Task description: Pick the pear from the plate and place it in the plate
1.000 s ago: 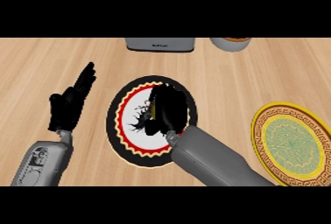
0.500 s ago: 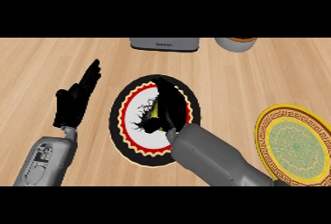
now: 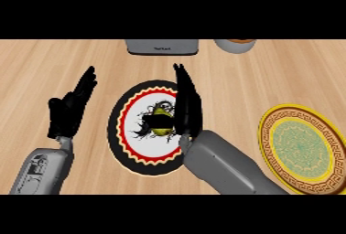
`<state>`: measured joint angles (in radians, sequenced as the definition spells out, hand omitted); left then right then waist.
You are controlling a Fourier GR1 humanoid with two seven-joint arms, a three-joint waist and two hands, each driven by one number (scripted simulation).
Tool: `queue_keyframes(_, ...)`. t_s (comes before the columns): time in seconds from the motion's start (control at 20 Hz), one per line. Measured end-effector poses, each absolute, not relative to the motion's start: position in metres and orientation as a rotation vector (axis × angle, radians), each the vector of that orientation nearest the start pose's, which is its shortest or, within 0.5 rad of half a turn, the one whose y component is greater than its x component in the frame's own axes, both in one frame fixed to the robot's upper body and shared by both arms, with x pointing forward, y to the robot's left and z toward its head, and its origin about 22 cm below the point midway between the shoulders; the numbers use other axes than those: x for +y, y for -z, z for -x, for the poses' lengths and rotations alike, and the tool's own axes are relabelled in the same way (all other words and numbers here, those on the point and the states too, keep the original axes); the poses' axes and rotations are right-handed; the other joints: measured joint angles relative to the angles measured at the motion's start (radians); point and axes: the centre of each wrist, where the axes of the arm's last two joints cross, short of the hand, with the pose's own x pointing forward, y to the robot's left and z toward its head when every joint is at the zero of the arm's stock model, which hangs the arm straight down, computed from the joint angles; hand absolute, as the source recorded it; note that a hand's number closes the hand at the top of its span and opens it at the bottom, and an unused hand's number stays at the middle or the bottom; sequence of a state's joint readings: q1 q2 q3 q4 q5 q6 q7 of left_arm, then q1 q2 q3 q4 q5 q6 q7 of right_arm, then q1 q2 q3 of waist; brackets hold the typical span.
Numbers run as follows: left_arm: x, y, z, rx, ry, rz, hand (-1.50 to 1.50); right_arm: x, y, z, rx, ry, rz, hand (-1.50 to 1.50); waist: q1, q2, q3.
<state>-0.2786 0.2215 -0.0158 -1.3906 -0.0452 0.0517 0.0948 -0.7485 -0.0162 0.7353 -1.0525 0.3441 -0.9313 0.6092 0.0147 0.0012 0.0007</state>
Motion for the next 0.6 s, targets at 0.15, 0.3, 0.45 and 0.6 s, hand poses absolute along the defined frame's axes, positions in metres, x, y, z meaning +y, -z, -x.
queue_keyframes(0.15, 0.258, -0.037, -0.302, -1.555, 0.216, -0.214, 0.0, -0.037, -0.045, -0.31, -1.592, -0.182, 0.558, -1.5, -0.015, -0.004, 0.0)
queue_keyframes(0.3, 0.263, -0.037, -0.302, -1.552, 0.205, -0.22, 0.0, -0.066, -0.037, -0.295, -1.596, -0.109, 0.567, -1.5, -0.026, -0.006, 0.0)
queue_keyframes(0.45, 0.266, -0.034, -0.298, -1.55, 0.201, -0.228, 0.0, -0.103, -0.038, -0.277, -1.593, -0.052, 0.571, -1.5, -0.031, -0.006, 0.0)
queue_keyframes(0.6, 0.265, -0.035, -0.297, -1.551, 0.203, -0.231, 0.0, -0.137, -0.04, -0.258, -1.598, -0.027, 0.566, -1.5, -0.029, -0.005, 0.0)
